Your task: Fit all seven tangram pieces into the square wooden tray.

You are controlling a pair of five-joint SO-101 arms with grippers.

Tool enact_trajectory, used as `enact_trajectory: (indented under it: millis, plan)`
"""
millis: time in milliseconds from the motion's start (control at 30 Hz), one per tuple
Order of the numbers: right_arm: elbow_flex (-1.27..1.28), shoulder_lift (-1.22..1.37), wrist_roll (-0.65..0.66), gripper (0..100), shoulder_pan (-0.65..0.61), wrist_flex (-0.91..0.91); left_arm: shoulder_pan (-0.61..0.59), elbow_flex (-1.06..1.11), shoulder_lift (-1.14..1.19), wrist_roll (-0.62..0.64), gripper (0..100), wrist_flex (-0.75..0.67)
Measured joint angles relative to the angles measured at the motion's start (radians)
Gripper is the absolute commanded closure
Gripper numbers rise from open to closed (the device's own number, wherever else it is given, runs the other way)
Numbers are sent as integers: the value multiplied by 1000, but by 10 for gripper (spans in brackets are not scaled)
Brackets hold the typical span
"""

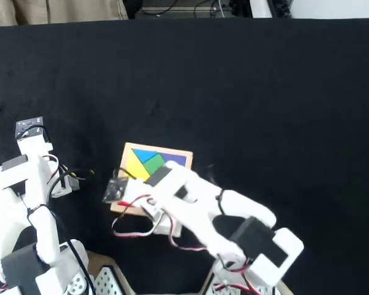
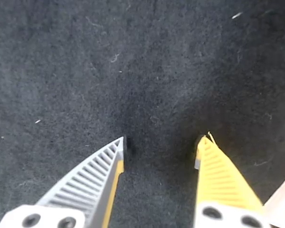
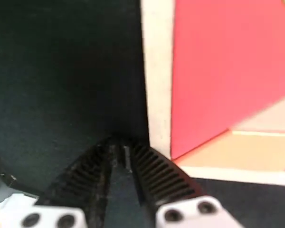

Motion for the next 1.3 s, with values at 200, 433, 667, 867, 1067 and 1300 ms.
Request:
enact_trajectory:
  millis: [200, 433, 667, 867, 1067, 1300]
  plan:
    - [-5, 5, 26, 988, 80, 3, 0, 0, 0, 0, 755, 2]
    - [-5, -2, 26, 988, 84, 3, 0, 0, 0, 0, 755, 2]
    - [-5, -12, 26, 988, 86, 3, 0, 0, 0, 0, 755, 2]
    - [-38, -152, 15, 988, 109, 77, 0, 0, 0, 0, 755, 2]
    - [-292, -559, -106, 987, 255, 239, 0, -118, -87, 9, 755, 60]
    - [-347, -950, -127, 987, 545, 227, 75, -316, -405, 20, 755, 247]
